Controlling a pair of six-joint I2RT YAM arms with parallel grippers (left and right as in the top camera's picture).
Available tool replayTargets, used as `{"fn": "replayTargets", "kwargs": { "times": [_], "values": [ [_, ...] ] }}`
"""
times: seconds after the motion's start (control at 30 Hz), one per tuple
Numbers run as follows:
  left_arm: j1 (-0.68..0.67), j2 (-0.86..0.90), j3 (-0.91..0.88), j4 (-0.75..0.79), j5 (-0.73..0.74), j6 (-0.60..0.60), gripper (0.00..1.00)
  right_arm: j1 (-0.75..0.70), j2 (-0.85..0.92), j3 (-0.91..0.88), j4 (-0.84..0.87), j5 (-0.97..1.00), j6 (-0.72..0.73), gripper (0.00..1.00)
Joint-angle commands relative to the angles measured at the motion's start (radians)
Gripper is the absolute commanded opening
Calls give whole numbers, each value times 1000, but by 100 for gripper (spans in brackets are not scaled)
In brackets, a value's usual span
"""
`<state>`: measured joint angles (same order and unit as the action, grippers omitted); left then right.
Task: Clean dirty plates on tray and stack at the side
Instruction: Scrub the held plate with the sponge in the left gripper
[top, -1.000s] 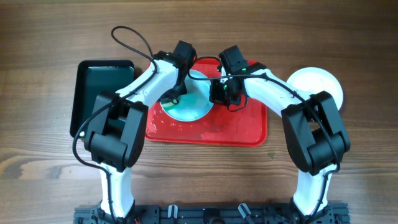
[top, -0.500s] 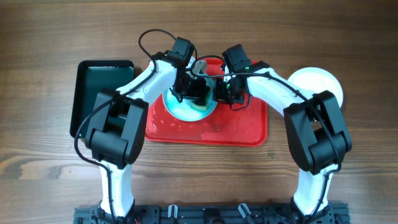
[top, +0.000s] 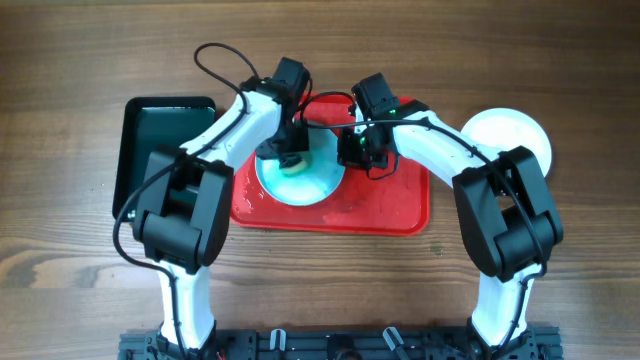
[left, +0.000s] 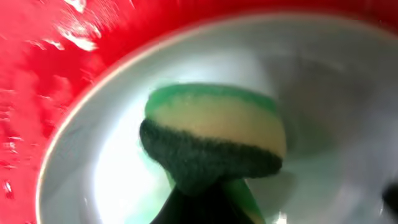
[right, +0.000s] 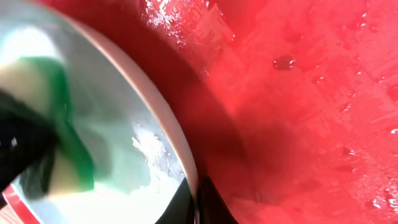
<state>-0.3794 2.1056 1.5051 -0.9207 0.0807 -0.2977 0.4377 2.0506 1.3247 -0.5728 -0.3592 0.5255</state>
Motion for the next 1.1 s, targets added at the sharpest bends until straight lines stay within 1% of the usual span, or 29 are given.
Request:
{"fn": "replayTargets", "kwargs": {
  "times": [0.0, 0.03, 0.07, 0.13, 0.2, 0.27, 0.3, 0.37, 0.43, 0.47, 0.53, 0.57, 0.6, 0.63, 0.7, 0.73, 0.83, 0.9, 0.93, 1.0, 1.03, 1.07],
  "values": [
    [5, 41, -46, -67, 426, 365, 4, -7, 22, -3, 3, -1, -4, 4],
    [5, 41, -46, -39, 462, 372, 4, -7, 22, -3, 3, -1, -8, 4],
    [5, 41, -46, 2, 461, 363, 4, -7, 22, -3, 3, -3, -10, 4],
    [6, 41, -46, 111, 455, 298, 4, -7, 22, -3, 3, -5, -10, 4],
    [6, 41, -46, 201, 379, 214, 4, -7, 22, -3, 3, -5, -11, 5],
    [6, 41, -46, 282, 125, 47, 4, -7, 22, -3, 3, -8, -14, 4],
    [6, 41, -46, 294, -65, -45, 4, -7, 22, -3, 3, -8, -14, 4],
    [6, 41, -46, 268, -323, -156, 4, -7, 22, -3, 4, -8, -14, 4],
    [6, 41, -46, 208, -500, -222, 4, -7, 22, -3, 5, -8, -14, 4],
    [6, 41, -46, 151, -584, -252, 4, -7, 22, -3, 6, -8, -14, 4],
    [6, 41, -46, 71, -624, -269, 4, -7, 22, -3, 9, -8, -14, 4],
    [6, 41, -46, 48, -620, -269, 4, -7, 22, -3, 10, -8, -13, 4],
    [2, 41, -46, 3, -583, -260, 4, -7, 22, -3, 11, -8, -14, 4],
    [-2, 41, -46, -32, -483, -197, 4, -7, 22, -3, 11, -8, -14, 4],
    [-7, 41, -46, -79, -195, -4, 4, -7, 22, -3, 11, -8, -14, 4],
    [-9, 41, -46, -97, -72, 68, 4, -7, 22, -3, 11, -8, -14, 4],
    [-11, 41, -46, -143, 356, 332, 4, -7, 22, -3, 11, -8, -14, 4],
    [-11, 41, -45, -131, 460, 388, 4, -7, 22, -3, 11, -8, -13, 4],
    [-10, 41, -45, -107, 469, 388, 4, -7, 22, -3, 11, -8, -12, 4],
    [-8, 41, -45, -52, 469, 386, 4, -7, 22, -3, 11, -8, -8, 4],
    [-8, 41, -45, -3, 457, 362, 4, -7, 22, -3, 11, -8, -5, 4],
    [-7, 41, -44, 45, 418, 309, 4, -7, 22, -3, 11, -8, -3, 4]
  ]
}}
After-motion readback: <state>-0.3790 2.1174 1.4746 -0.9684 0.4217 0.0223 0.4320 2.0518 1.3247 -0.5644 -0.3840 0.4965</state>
